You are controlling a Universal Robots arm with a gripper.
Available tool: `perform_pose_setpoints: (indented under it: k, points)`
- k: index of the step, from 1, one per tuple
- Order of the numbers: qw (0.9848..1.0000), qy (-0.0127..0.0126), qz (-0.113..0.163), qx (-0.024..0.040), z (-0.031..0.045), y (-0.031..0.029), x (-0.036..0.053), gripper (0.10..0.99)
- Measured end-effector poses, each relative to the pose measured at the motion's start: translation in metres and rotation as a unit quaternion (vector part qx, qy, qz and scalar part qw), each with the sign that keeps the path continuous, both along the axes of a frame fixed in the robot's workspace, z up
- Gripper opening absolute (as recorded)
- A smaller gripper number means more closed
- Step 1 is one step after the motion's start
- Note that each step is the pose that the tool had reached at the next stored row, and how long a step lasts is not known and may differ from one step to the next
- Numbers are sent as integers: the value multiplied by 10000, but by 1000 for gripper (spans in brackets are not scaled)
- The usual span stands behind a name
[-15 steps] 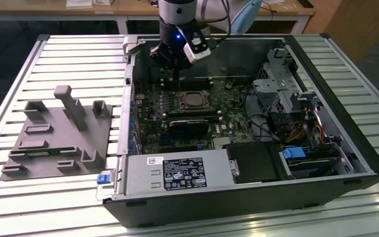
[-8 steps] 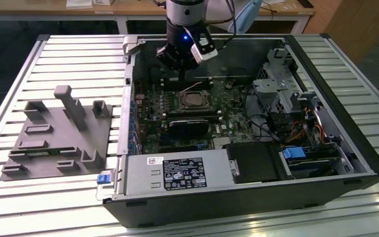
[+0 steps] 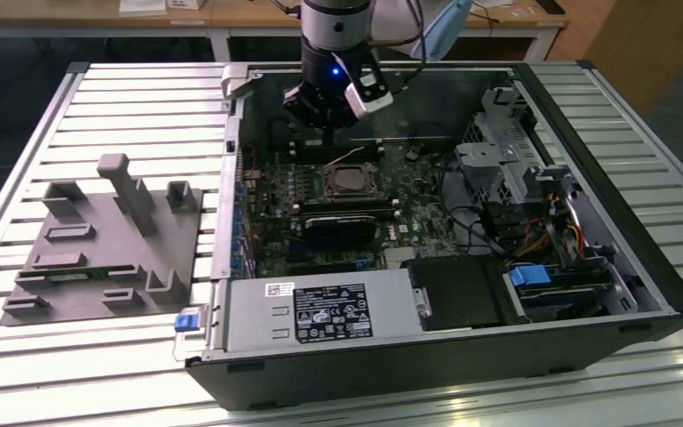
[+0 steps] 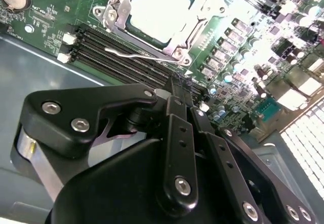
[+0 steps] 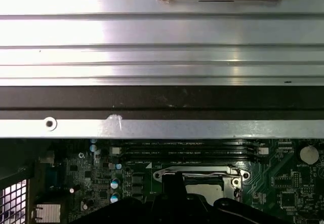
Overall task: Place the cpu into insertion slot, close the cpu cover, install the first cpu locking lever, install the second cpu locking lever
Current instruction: 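Install the first cpu locking lever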
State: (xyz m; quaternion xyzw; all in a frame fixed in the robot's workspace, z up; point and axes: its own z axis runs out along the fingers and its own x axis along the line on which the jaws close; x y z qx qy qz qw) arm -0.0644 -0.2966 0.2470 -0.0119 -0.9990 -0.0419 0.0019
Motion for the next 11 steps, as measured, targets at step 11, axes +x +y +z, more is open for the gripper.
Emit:
perform_pose_setpoints:
  k: [11]
  points:
    - [10000,-8,0,-8,-70,7,114,118]
